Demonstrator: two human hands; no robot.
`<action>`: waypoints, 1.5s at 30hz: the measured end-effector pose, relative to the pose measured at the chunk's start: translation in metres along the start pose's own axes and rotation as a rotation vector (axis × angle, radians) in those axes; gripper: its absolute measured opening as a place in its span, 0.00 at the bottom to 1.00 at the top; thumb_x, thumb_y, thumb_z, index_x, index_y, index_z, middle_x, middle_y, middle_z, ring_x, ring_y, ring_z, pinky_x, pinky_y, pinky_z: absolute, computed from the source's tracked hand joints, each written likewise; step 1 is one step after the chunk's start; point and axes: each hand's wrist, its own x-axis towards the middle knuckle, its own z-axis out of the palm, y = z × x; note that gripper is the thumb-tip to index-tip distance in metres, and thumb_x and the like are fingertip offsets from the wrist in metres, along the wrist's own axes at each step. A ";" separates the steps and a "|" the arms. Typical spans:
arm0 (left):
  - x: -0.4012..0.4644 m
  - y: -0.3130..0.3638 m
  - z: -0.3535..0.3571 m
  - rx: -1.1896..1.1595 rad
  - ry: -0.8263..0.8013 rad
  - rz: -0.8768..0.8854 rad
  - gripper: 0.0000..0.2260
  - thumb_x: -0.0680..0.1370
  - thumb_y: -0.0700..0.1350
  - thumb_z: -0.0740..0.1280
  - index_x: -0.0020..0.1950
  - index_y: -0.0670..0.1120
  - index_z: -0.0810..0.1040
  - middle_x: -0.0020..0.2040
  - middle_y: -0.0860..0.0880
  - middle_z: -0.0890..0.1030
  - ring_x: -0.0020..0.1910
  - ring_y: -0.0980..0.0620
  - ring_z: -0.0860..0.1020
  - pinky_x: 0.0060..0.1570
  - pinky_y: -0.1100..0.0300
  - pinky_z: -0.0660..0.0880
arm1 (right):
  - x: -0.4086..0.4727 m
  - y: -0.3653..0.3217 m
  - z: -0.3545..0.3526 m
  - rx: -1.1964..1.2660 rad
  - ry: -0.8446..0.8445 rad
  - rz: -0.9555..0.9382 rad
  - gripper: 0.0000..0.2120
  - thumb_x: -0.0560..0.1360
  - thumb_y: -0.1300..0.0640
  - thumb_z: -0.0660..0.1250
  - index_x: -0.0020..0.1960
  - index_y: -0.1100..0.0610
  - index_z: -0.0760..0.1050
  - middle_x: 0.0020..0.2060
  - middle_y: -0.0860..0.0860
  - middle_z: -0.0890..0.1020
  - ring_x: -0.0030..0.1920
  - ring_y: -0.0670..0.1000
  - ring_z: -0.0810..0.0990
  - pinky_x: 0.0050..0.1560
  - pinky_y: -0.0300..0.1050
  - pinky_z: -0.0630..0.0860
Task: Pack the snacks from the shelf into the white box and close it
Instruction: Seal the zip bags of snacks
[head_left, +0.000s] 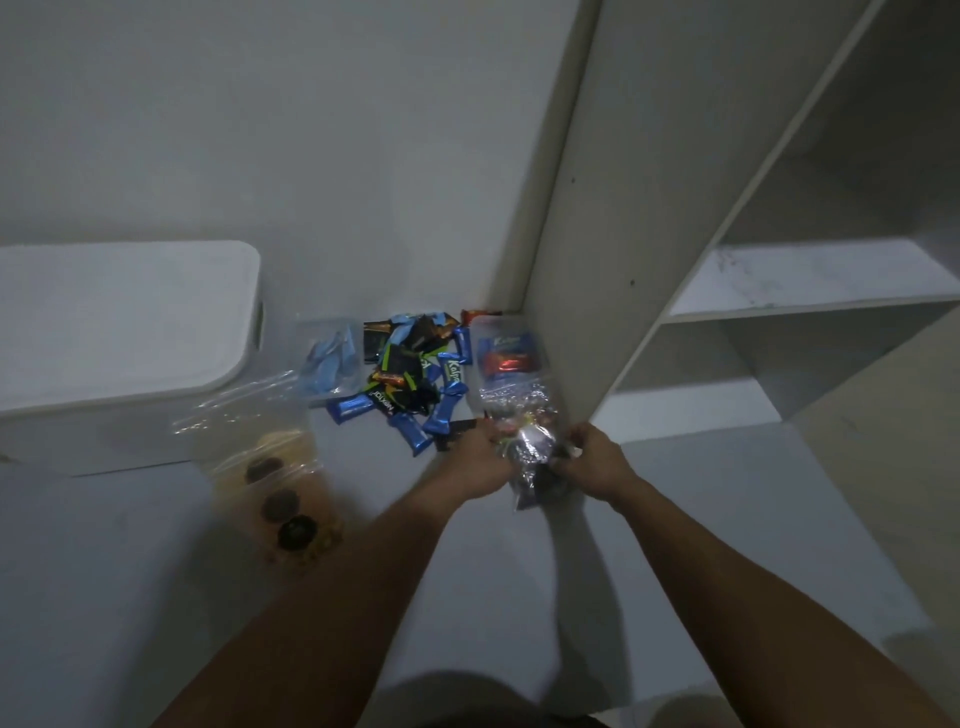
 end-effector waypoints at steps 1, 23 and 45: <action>0.001 0.001 0.003 -0.056 -0.030 -0.039 0.17 0.69 0.37 0.71 0.54 0.52 0.77 0.56 0.50 0.79 0.51 0.47 0.78 0.50 0.54 0.75 | 0.002 0.003 0.001 0.000 -0.032 0.009 0.22 0.71 0.55 0.73 0.61 0.60 0.71 0.58 0.57 0.79 0.58 0.58 0.76 0.53 0.44 0.71; -0.018 -0.001 -0.029 -0.350 0.085 -0.146 0.07 0.75 0.37 0.64 0.50 0.45 0.79 0.49 0.47 0.80 0.49 0.51 0.78 0.49 0.55 0.76 | -0.005 -0.014 0.018 0.446 -0.044 -0.013 0.12 0.73 0.58 0.73 0.54 0.60 0.81 0.49 0.57 0.83 0.47 0.56 0.83 0.40 0.52 0.84; -0.043 -0.002 -0.072 -0.001 0.190 0.190 0.04 0.69 0.35 0.71 0.40 0.42 0.85 0.35 0.45 0.84 0.35 0.50 0.80 0.39 0.52 0.80 | -0.048 -0.083 0.025 0.618 0.082 -0.019 0.15 0.74 0.50 0.70 0.44 0.64 0.80 0.35 0.54 0.81 0.36 0.52 0.80 0.38 0.47 0.80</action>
